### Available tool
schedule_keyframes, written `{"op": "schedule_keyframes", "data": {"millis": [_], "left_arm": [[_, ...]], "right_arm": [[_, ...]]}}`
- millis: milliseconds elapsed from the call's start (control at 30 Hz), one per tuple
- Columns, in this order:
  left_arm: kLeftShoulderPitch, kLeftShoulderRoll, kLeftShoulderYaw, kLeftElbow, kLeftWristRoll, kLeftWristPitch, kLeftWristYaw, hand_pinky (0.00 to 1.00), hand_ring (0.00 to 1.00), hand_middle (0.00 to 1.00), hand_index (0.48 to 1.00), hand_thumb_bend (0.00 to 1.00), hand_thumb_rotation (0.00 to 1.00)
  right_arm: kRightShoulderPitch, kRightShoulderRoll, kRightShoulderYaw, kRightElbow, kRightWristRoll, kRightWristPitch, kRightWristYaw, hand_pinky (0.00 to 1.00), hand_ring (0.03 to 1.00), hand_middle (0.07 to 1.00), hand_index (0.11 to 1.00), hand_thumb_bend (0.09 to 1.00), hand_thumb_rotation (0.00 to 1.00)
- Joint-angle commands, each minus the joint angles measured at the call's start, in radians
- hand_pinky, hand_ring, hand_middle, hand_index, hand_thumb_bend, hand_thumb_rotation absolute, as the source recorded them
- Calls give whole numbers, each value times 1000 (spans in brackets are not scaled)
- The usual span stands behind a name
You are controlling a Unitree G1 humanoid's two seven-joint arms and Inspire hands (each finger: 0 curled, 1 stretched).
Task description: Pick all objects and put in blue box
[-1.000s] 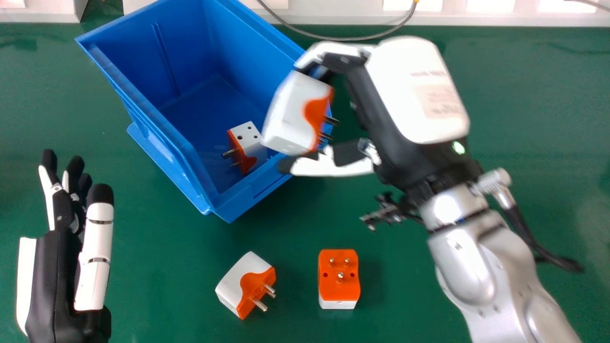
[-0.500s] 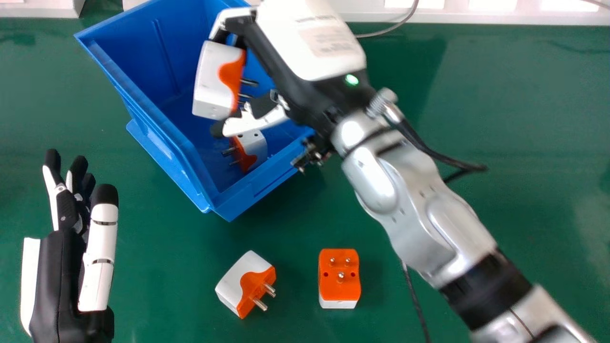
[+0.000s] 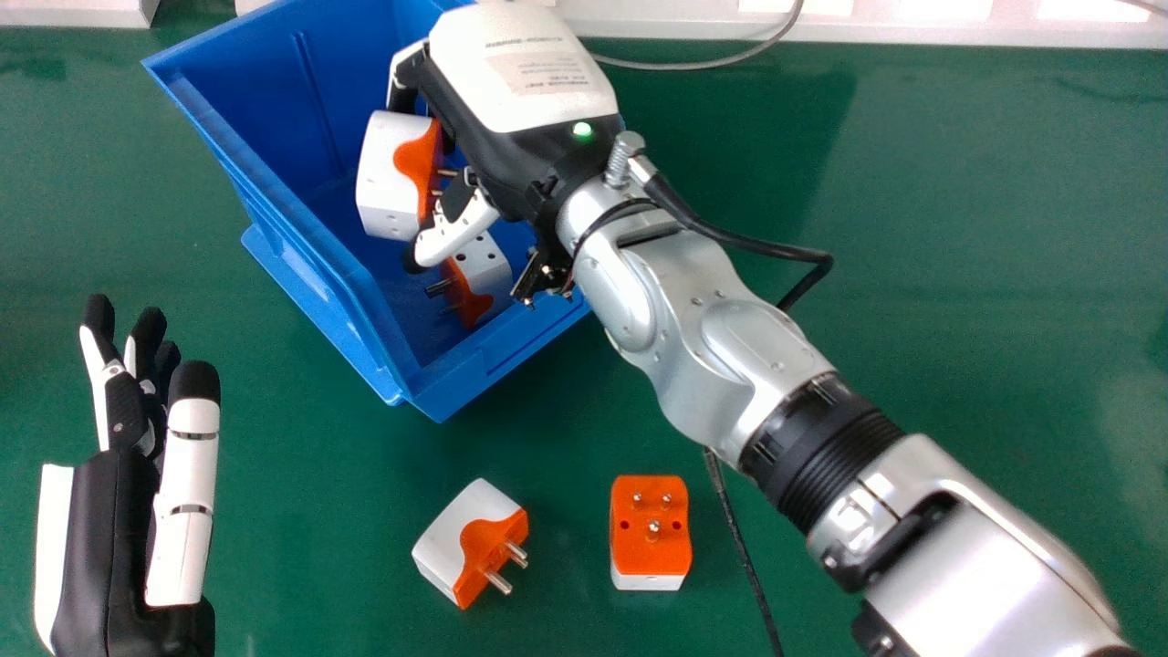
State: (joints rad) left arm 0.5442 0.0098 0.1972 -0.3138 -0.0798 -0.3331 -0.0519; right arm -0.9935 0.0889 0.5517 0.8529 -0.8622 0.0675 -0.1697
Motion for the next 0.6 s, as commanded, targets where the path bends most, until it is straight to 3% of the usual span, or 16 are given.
{"op": "schedule_keyframes", "data": {"millis": [0,133,233,367,467,567], "left_arm": [[9,3,1,-25,1,-10,0,1000,1000,1000,1000,412,873],[16,-4,0,-23,3,-22,4,1000,1000,1000,1000,401,872],[22,-7,0,-21,19,-32,12,1000,1000,1000,1000,403,891],[34,-16,-4,-33,32,-18,29,1000,1000,1000,1000,415,901],[43,-20,-9,-41,32,-12,30,1000,1000,1000,1000,390,940],[43,-28,-12,-40,36,-17,37,1000,1000,1000,1000,353,918]], "right_arm": [[-76,22,7,28,5,0,-27,157,244,447,489,514,21],[-111,42,14,102,16,22,-13,144,219,470,489,520,0],[-118,54,-8,134,49,26,-19,147,213,471,489,520,0],[-139,64,-1,183,67,43,-6,146,218,471,490,520,0],[-148,77,8,213,75,67,3,294,410,472,507,519,0],[-142,83,13,223,81,64,-10,171,253,471,494,522,0]]}}
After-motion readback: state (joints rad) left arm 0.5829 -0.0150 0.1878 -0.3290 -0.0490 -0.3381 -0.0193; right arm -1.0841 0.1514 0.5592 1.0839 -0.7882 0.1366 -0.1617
